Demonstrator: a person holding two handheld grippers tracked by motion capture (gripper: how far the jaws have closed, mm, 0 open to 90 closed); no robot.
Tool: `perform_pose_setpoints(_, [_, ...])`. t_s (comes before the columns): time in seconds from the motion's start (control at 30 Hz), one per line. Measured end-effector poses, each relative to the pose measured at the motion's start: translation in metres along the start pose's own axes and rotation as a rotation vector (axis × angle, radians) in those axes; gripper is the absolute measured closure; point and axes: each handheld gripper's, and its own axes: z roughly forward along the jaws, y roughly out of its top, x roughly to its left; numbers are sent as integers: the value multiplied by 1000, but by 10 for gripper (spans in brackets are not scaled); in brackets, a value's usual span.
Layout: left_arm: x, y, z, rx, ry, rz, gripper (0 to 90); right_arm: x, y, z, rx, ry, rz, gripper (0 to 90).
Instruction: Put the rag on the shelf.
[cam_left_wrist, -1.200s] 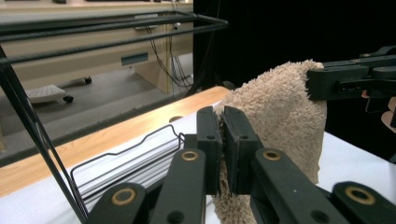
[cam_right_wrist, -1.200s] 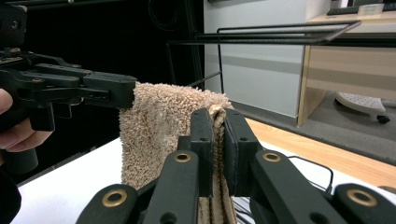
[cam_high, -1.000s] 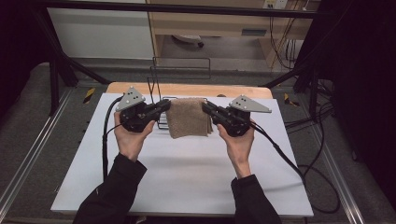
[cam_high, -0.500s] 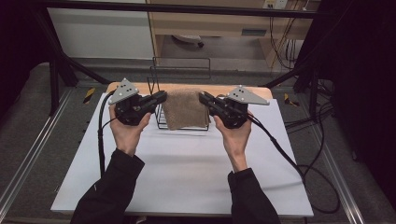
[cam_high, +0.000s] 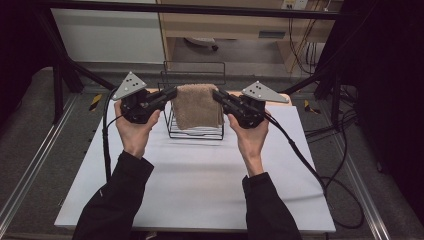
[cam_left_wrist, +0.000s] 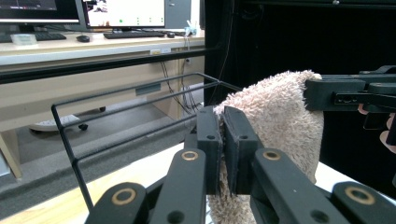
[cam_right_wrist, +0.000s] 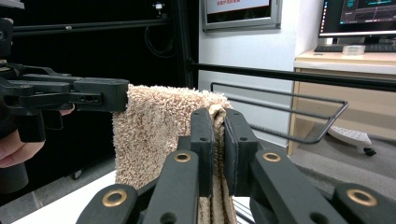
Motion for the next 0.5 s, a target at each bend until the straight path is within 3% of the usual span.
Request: perform_pose_setpoints(0.5, [14,23,4,-36,18,1,856,-1,23,13,-28,-9,-11,839])
